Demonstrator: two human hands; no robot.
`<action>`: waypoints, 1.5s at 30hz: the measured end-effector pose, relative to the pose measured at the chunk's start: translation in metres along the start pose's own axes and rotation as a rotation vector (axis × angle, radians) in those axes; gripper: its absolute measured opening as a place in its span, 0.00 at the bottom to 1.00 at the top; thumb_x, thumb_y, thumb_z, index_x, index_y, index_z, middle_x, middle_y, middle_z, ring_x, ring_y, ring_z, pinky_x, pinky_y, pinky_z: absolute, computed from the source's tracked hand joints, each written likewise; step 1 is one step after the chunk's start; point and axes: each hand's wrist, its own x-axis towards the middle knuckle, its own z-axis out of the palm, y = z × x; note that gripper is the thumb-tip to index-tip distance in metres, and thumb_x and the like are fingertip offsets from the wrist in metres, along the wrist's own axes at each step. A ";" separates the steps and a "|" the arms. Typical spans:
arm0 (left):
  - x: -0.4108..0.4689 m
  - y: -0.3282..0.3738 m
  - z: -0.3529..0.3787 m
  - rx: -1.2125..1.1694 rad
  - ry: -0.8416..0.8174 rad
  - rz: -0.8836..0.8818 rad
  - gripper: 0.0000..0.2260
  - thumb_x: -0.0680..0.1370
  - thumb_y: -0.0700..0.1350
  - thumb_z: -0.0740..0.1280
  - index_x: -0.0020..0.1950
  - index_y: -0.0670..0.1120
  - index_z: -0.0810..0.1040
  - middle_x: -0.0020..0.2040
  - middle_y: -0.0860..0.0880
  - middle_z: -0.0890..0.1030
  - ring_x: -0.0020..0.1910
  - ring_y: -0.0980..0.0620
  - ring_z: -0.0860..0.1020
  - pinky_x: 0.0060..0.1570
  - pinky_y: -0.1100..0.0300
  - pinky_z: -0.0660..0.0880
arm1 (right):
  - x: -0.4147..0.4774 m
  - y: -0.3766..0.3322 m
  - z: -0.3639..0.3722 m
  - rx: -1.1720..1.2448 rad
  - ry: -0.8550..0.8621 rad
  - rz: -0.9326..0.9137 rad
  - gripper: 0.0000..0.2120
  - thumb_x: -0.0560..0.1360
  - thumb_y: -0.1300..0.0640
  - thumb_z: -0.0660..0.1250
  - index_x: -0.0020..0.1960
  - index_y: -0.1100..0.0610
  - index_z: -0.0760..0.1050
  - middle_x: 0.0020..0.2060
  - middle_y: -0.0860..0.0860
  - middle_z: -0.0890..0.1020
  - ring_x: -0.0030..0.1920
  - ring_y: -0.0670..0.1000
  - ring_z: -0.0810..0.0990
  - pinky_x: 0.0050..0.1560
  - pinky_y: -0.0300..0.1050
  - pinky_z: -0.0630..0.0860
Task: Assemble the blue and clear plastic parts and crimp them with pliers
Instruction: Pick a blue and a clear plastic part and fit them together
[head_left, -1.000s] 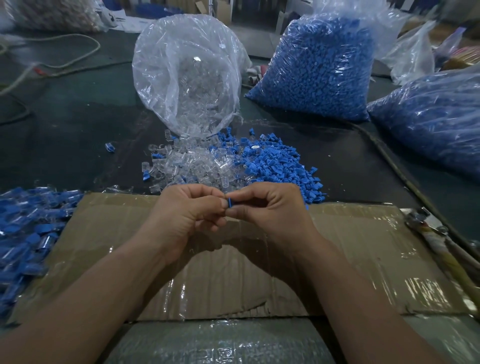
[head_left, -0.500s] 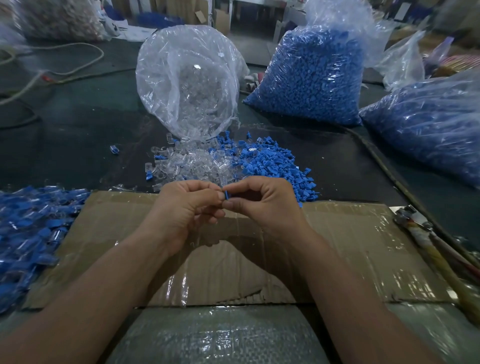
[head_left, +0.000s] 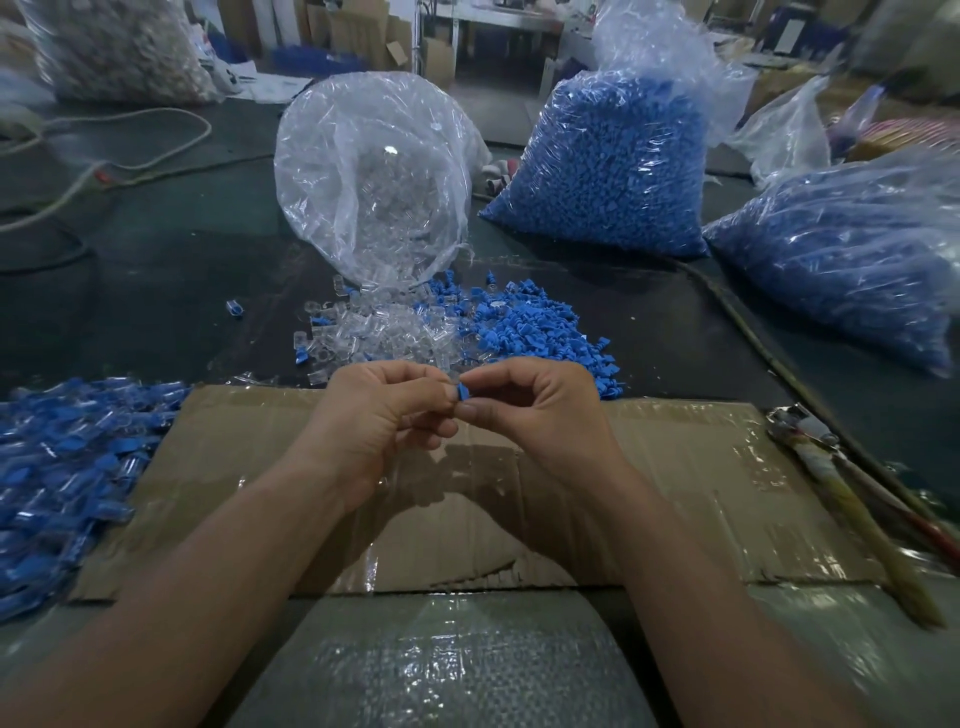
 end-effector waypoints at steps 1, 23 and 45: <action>-0.001 0.001 0.000 -0.004 -0.002 0.003 0.04 0.63 0.32 0.69 0.33 0.40 0.76 0.26 0.45 0.78 0.21 0.54 0.75 0.21 0.68 0.72 | -0.002 -0.001 -0.001 0.013 0.003 0.003 0.12 0.64 0.67 0.74 0.41 0.52 0.80 0.34 0.43 0.82 0.38 0.41 0.82 0.42 0.32 0.76; -0.051 0.005 0.018 0.029 -0.093 0.082 0.10 0.57 0.39 0.71 0.36 0.39 0.77 0.27 0.46 0.79 0.24 0.53 0.77 0.23 0.66 0.73 | -0.050 0.006 -0.039 -0.435 0.400 0.205 0.09 0.70 0.58 0.70 0.34 0.46 0.77 0.32 0.40 0.81 0.34 0.36 0.78 0.40 0.29 0.74; -0.062 0.005 0.015 0.013 -0.097 0.085 0.05 0.55 0.41 0.72 0.29 0.44 0.80 0.28 0.45 0.79 0.24 0.52 0.77 0.23 0.66 0.72 | -0.067 0.027 -0.139 -0.870 0.518 0.641 0.13 0.72 0.69 0.61 0.43 0.54 0.80 0.48 0.55 0.81 0.44 0.51 0.73 0.52 0.47 0.71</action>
